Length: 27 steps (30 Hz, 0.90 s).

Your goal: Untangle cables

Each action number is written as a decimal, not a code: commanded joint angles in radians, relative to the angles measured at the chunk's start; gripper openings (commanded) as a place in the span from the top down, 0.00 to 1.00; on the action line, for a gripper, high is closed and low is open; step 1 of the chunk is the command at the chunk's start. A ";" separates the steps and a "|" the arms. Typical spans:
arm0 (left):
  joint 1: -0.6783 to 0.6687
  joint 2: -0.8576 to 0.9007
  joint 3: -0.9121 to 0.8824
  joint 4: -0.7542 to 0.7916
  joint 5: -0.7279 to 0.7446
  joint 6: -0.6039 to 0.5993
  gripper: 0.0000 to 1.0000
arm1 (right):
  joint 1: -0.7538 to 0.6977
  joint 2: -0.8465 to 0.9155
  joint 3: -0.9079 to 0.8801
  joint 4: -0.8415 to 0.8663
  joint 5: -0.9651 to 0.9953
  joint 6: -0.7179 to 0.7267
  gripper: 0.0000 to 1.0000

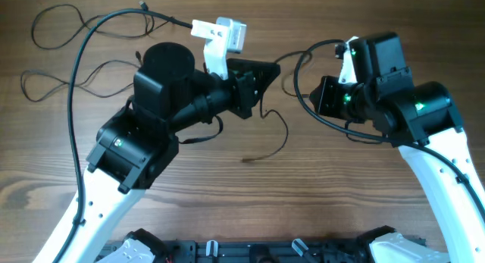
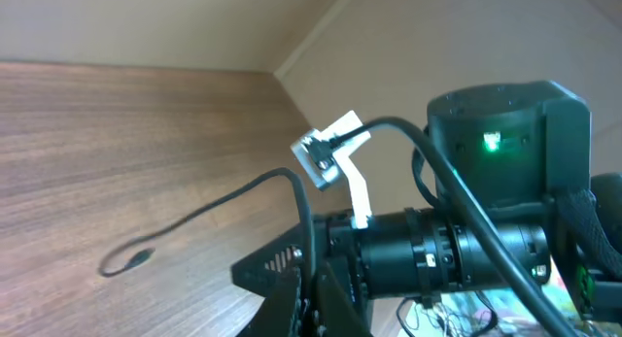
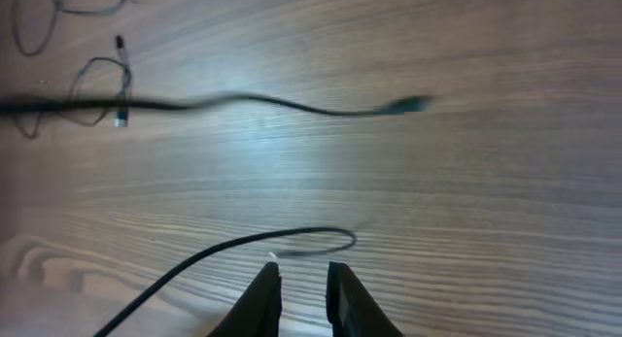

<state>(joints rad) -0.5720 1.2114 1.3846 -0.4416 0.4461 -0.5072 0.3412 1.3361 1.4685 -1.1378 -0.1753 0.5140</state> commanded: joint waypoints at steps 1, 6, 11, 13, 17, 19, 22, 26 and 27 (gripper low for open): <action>0.014 -0.019 0.003 0.004 0.006 0.001 0.96 | -0.002 0.007 0.011 -0.005 0.045 0.020 0.76; 0.014 -0.020 0.003 0.001 0.006 0.001 0.96 | -0.002 0.007 0.011 0.003 0.001 0.014 0.51; 0.014 -0.013 0.003 -0.050 0.005 0.001 0.96 | -0.002 0.007 0.011 0.099 -0.200 -0.130 0.48; 0.014 -0.010 0.003 -0.069 0.005 0.000 0.96 | -0.002 0.007 0.011 0.150 -0.273 -0.190 0.46; 0.014 -0.009 0.003 -0.094 -0.002 -0.092 0.96 | -0.002 0.007 0.011 0.229 -0.297 -0.300 0.35; 0.014 -0.009 0.003 -0.094 -0.002 -0.133 0.96 | -0.002 0.007 0.011 0.249 -0.296 -0.343 0.26; 0.014 -0.009 0.003 -0.093 0.007 -0.194 0.96 | -0.002 0.007 0.011 0.264 -0.254 -0.361 0.22; 0.014 -0.009 0.003 -0.090 0.042 -0.246 0.96 | -0.002 0.007 0.011 0.266 -0.195 -0.362 0.22; 0.014 -0.009 0.003 -0.086 0.066 -0.246 0.96 | -0.002 0.007 0.011 0.275 -0.194 -0.390 0.22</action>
<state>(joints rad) -0.5625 1.2114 1.3846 -0.5385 0.4557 -0.6926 0.3412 1.3361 1.4685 -0.8806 -0.4065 0.1864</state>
